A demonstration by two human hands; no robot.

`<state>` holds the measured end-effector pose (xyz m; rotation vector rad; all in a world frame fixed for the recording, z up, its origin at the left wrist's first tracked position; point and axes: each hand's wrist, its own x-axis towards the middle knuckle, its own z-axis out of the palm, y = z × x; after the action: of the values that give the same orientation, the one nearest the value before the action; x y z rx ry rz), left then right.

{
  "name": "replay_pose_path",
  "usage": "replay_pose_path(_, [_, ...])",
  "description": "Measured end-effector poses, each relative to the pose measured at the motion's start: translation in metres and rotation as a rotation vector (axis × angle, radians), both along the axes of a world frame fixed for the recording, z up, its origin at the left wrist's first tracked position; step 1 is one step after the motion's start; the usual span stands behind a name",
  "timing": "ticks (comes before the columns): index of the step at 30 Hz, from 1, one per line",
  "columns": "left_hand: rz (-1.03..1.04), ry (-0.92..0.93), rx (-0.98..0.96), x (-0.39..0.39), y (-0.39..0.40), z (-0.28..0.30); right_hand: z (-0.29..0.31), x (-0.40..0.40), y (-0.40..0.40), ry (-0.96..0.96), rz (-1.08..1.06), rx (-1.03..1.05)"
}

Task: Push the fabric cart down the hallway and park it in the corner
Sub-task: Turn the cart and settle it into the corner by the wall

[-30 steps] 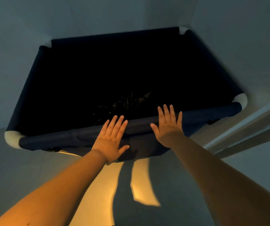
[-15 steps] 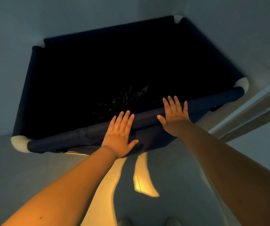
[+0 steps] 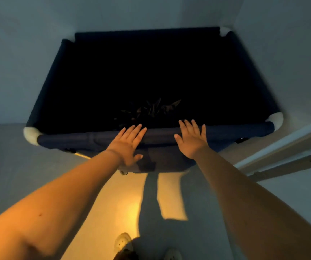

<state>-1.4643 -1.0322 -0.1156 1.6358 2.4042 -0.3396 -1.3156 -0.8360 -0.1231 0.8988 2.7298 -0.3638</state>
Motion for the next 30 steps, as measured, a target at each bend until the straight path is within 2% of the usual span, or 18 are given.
replay_pose_path(6, [-0.012, -0.069, -0.013, -0.017, -0.005, 0.005, -0.01, 0.009, -0.007, 0.281, -0.014, 0.142])
replay_pose_path(10, [0.037, -0.044, 0.084, -0.03, -0.033, 0.002, -0.008, 0.005, -0.006, 0.173, -0.066, 0.093])
replay_pose_path(15, [0.12, -0.033, 0.096, -0.065, -0.08, -0.001, -0.004, 0.001, -0.006, 0.078, -0.098, 0.085])
replay_pose_path(19, [0.324, -0.091, 0.162, -0.084, -0.096, -0.004, 0.0, -0.002, -0.01, 0.077, -0.125, 0.108])
replay_pose_path(24, [0.336, -0.107, 0.149, -0.083, -0.089, -0.005, 0.003, -0.002, -0.007, 0.022, -0.13, 0.077])
replay_pose_path(30, [0.367, -0.134, 0.144, -0.077, -0.084, -0.007, -0.001, 0.001, -0.004, 0.117, -0.137, 0.133])
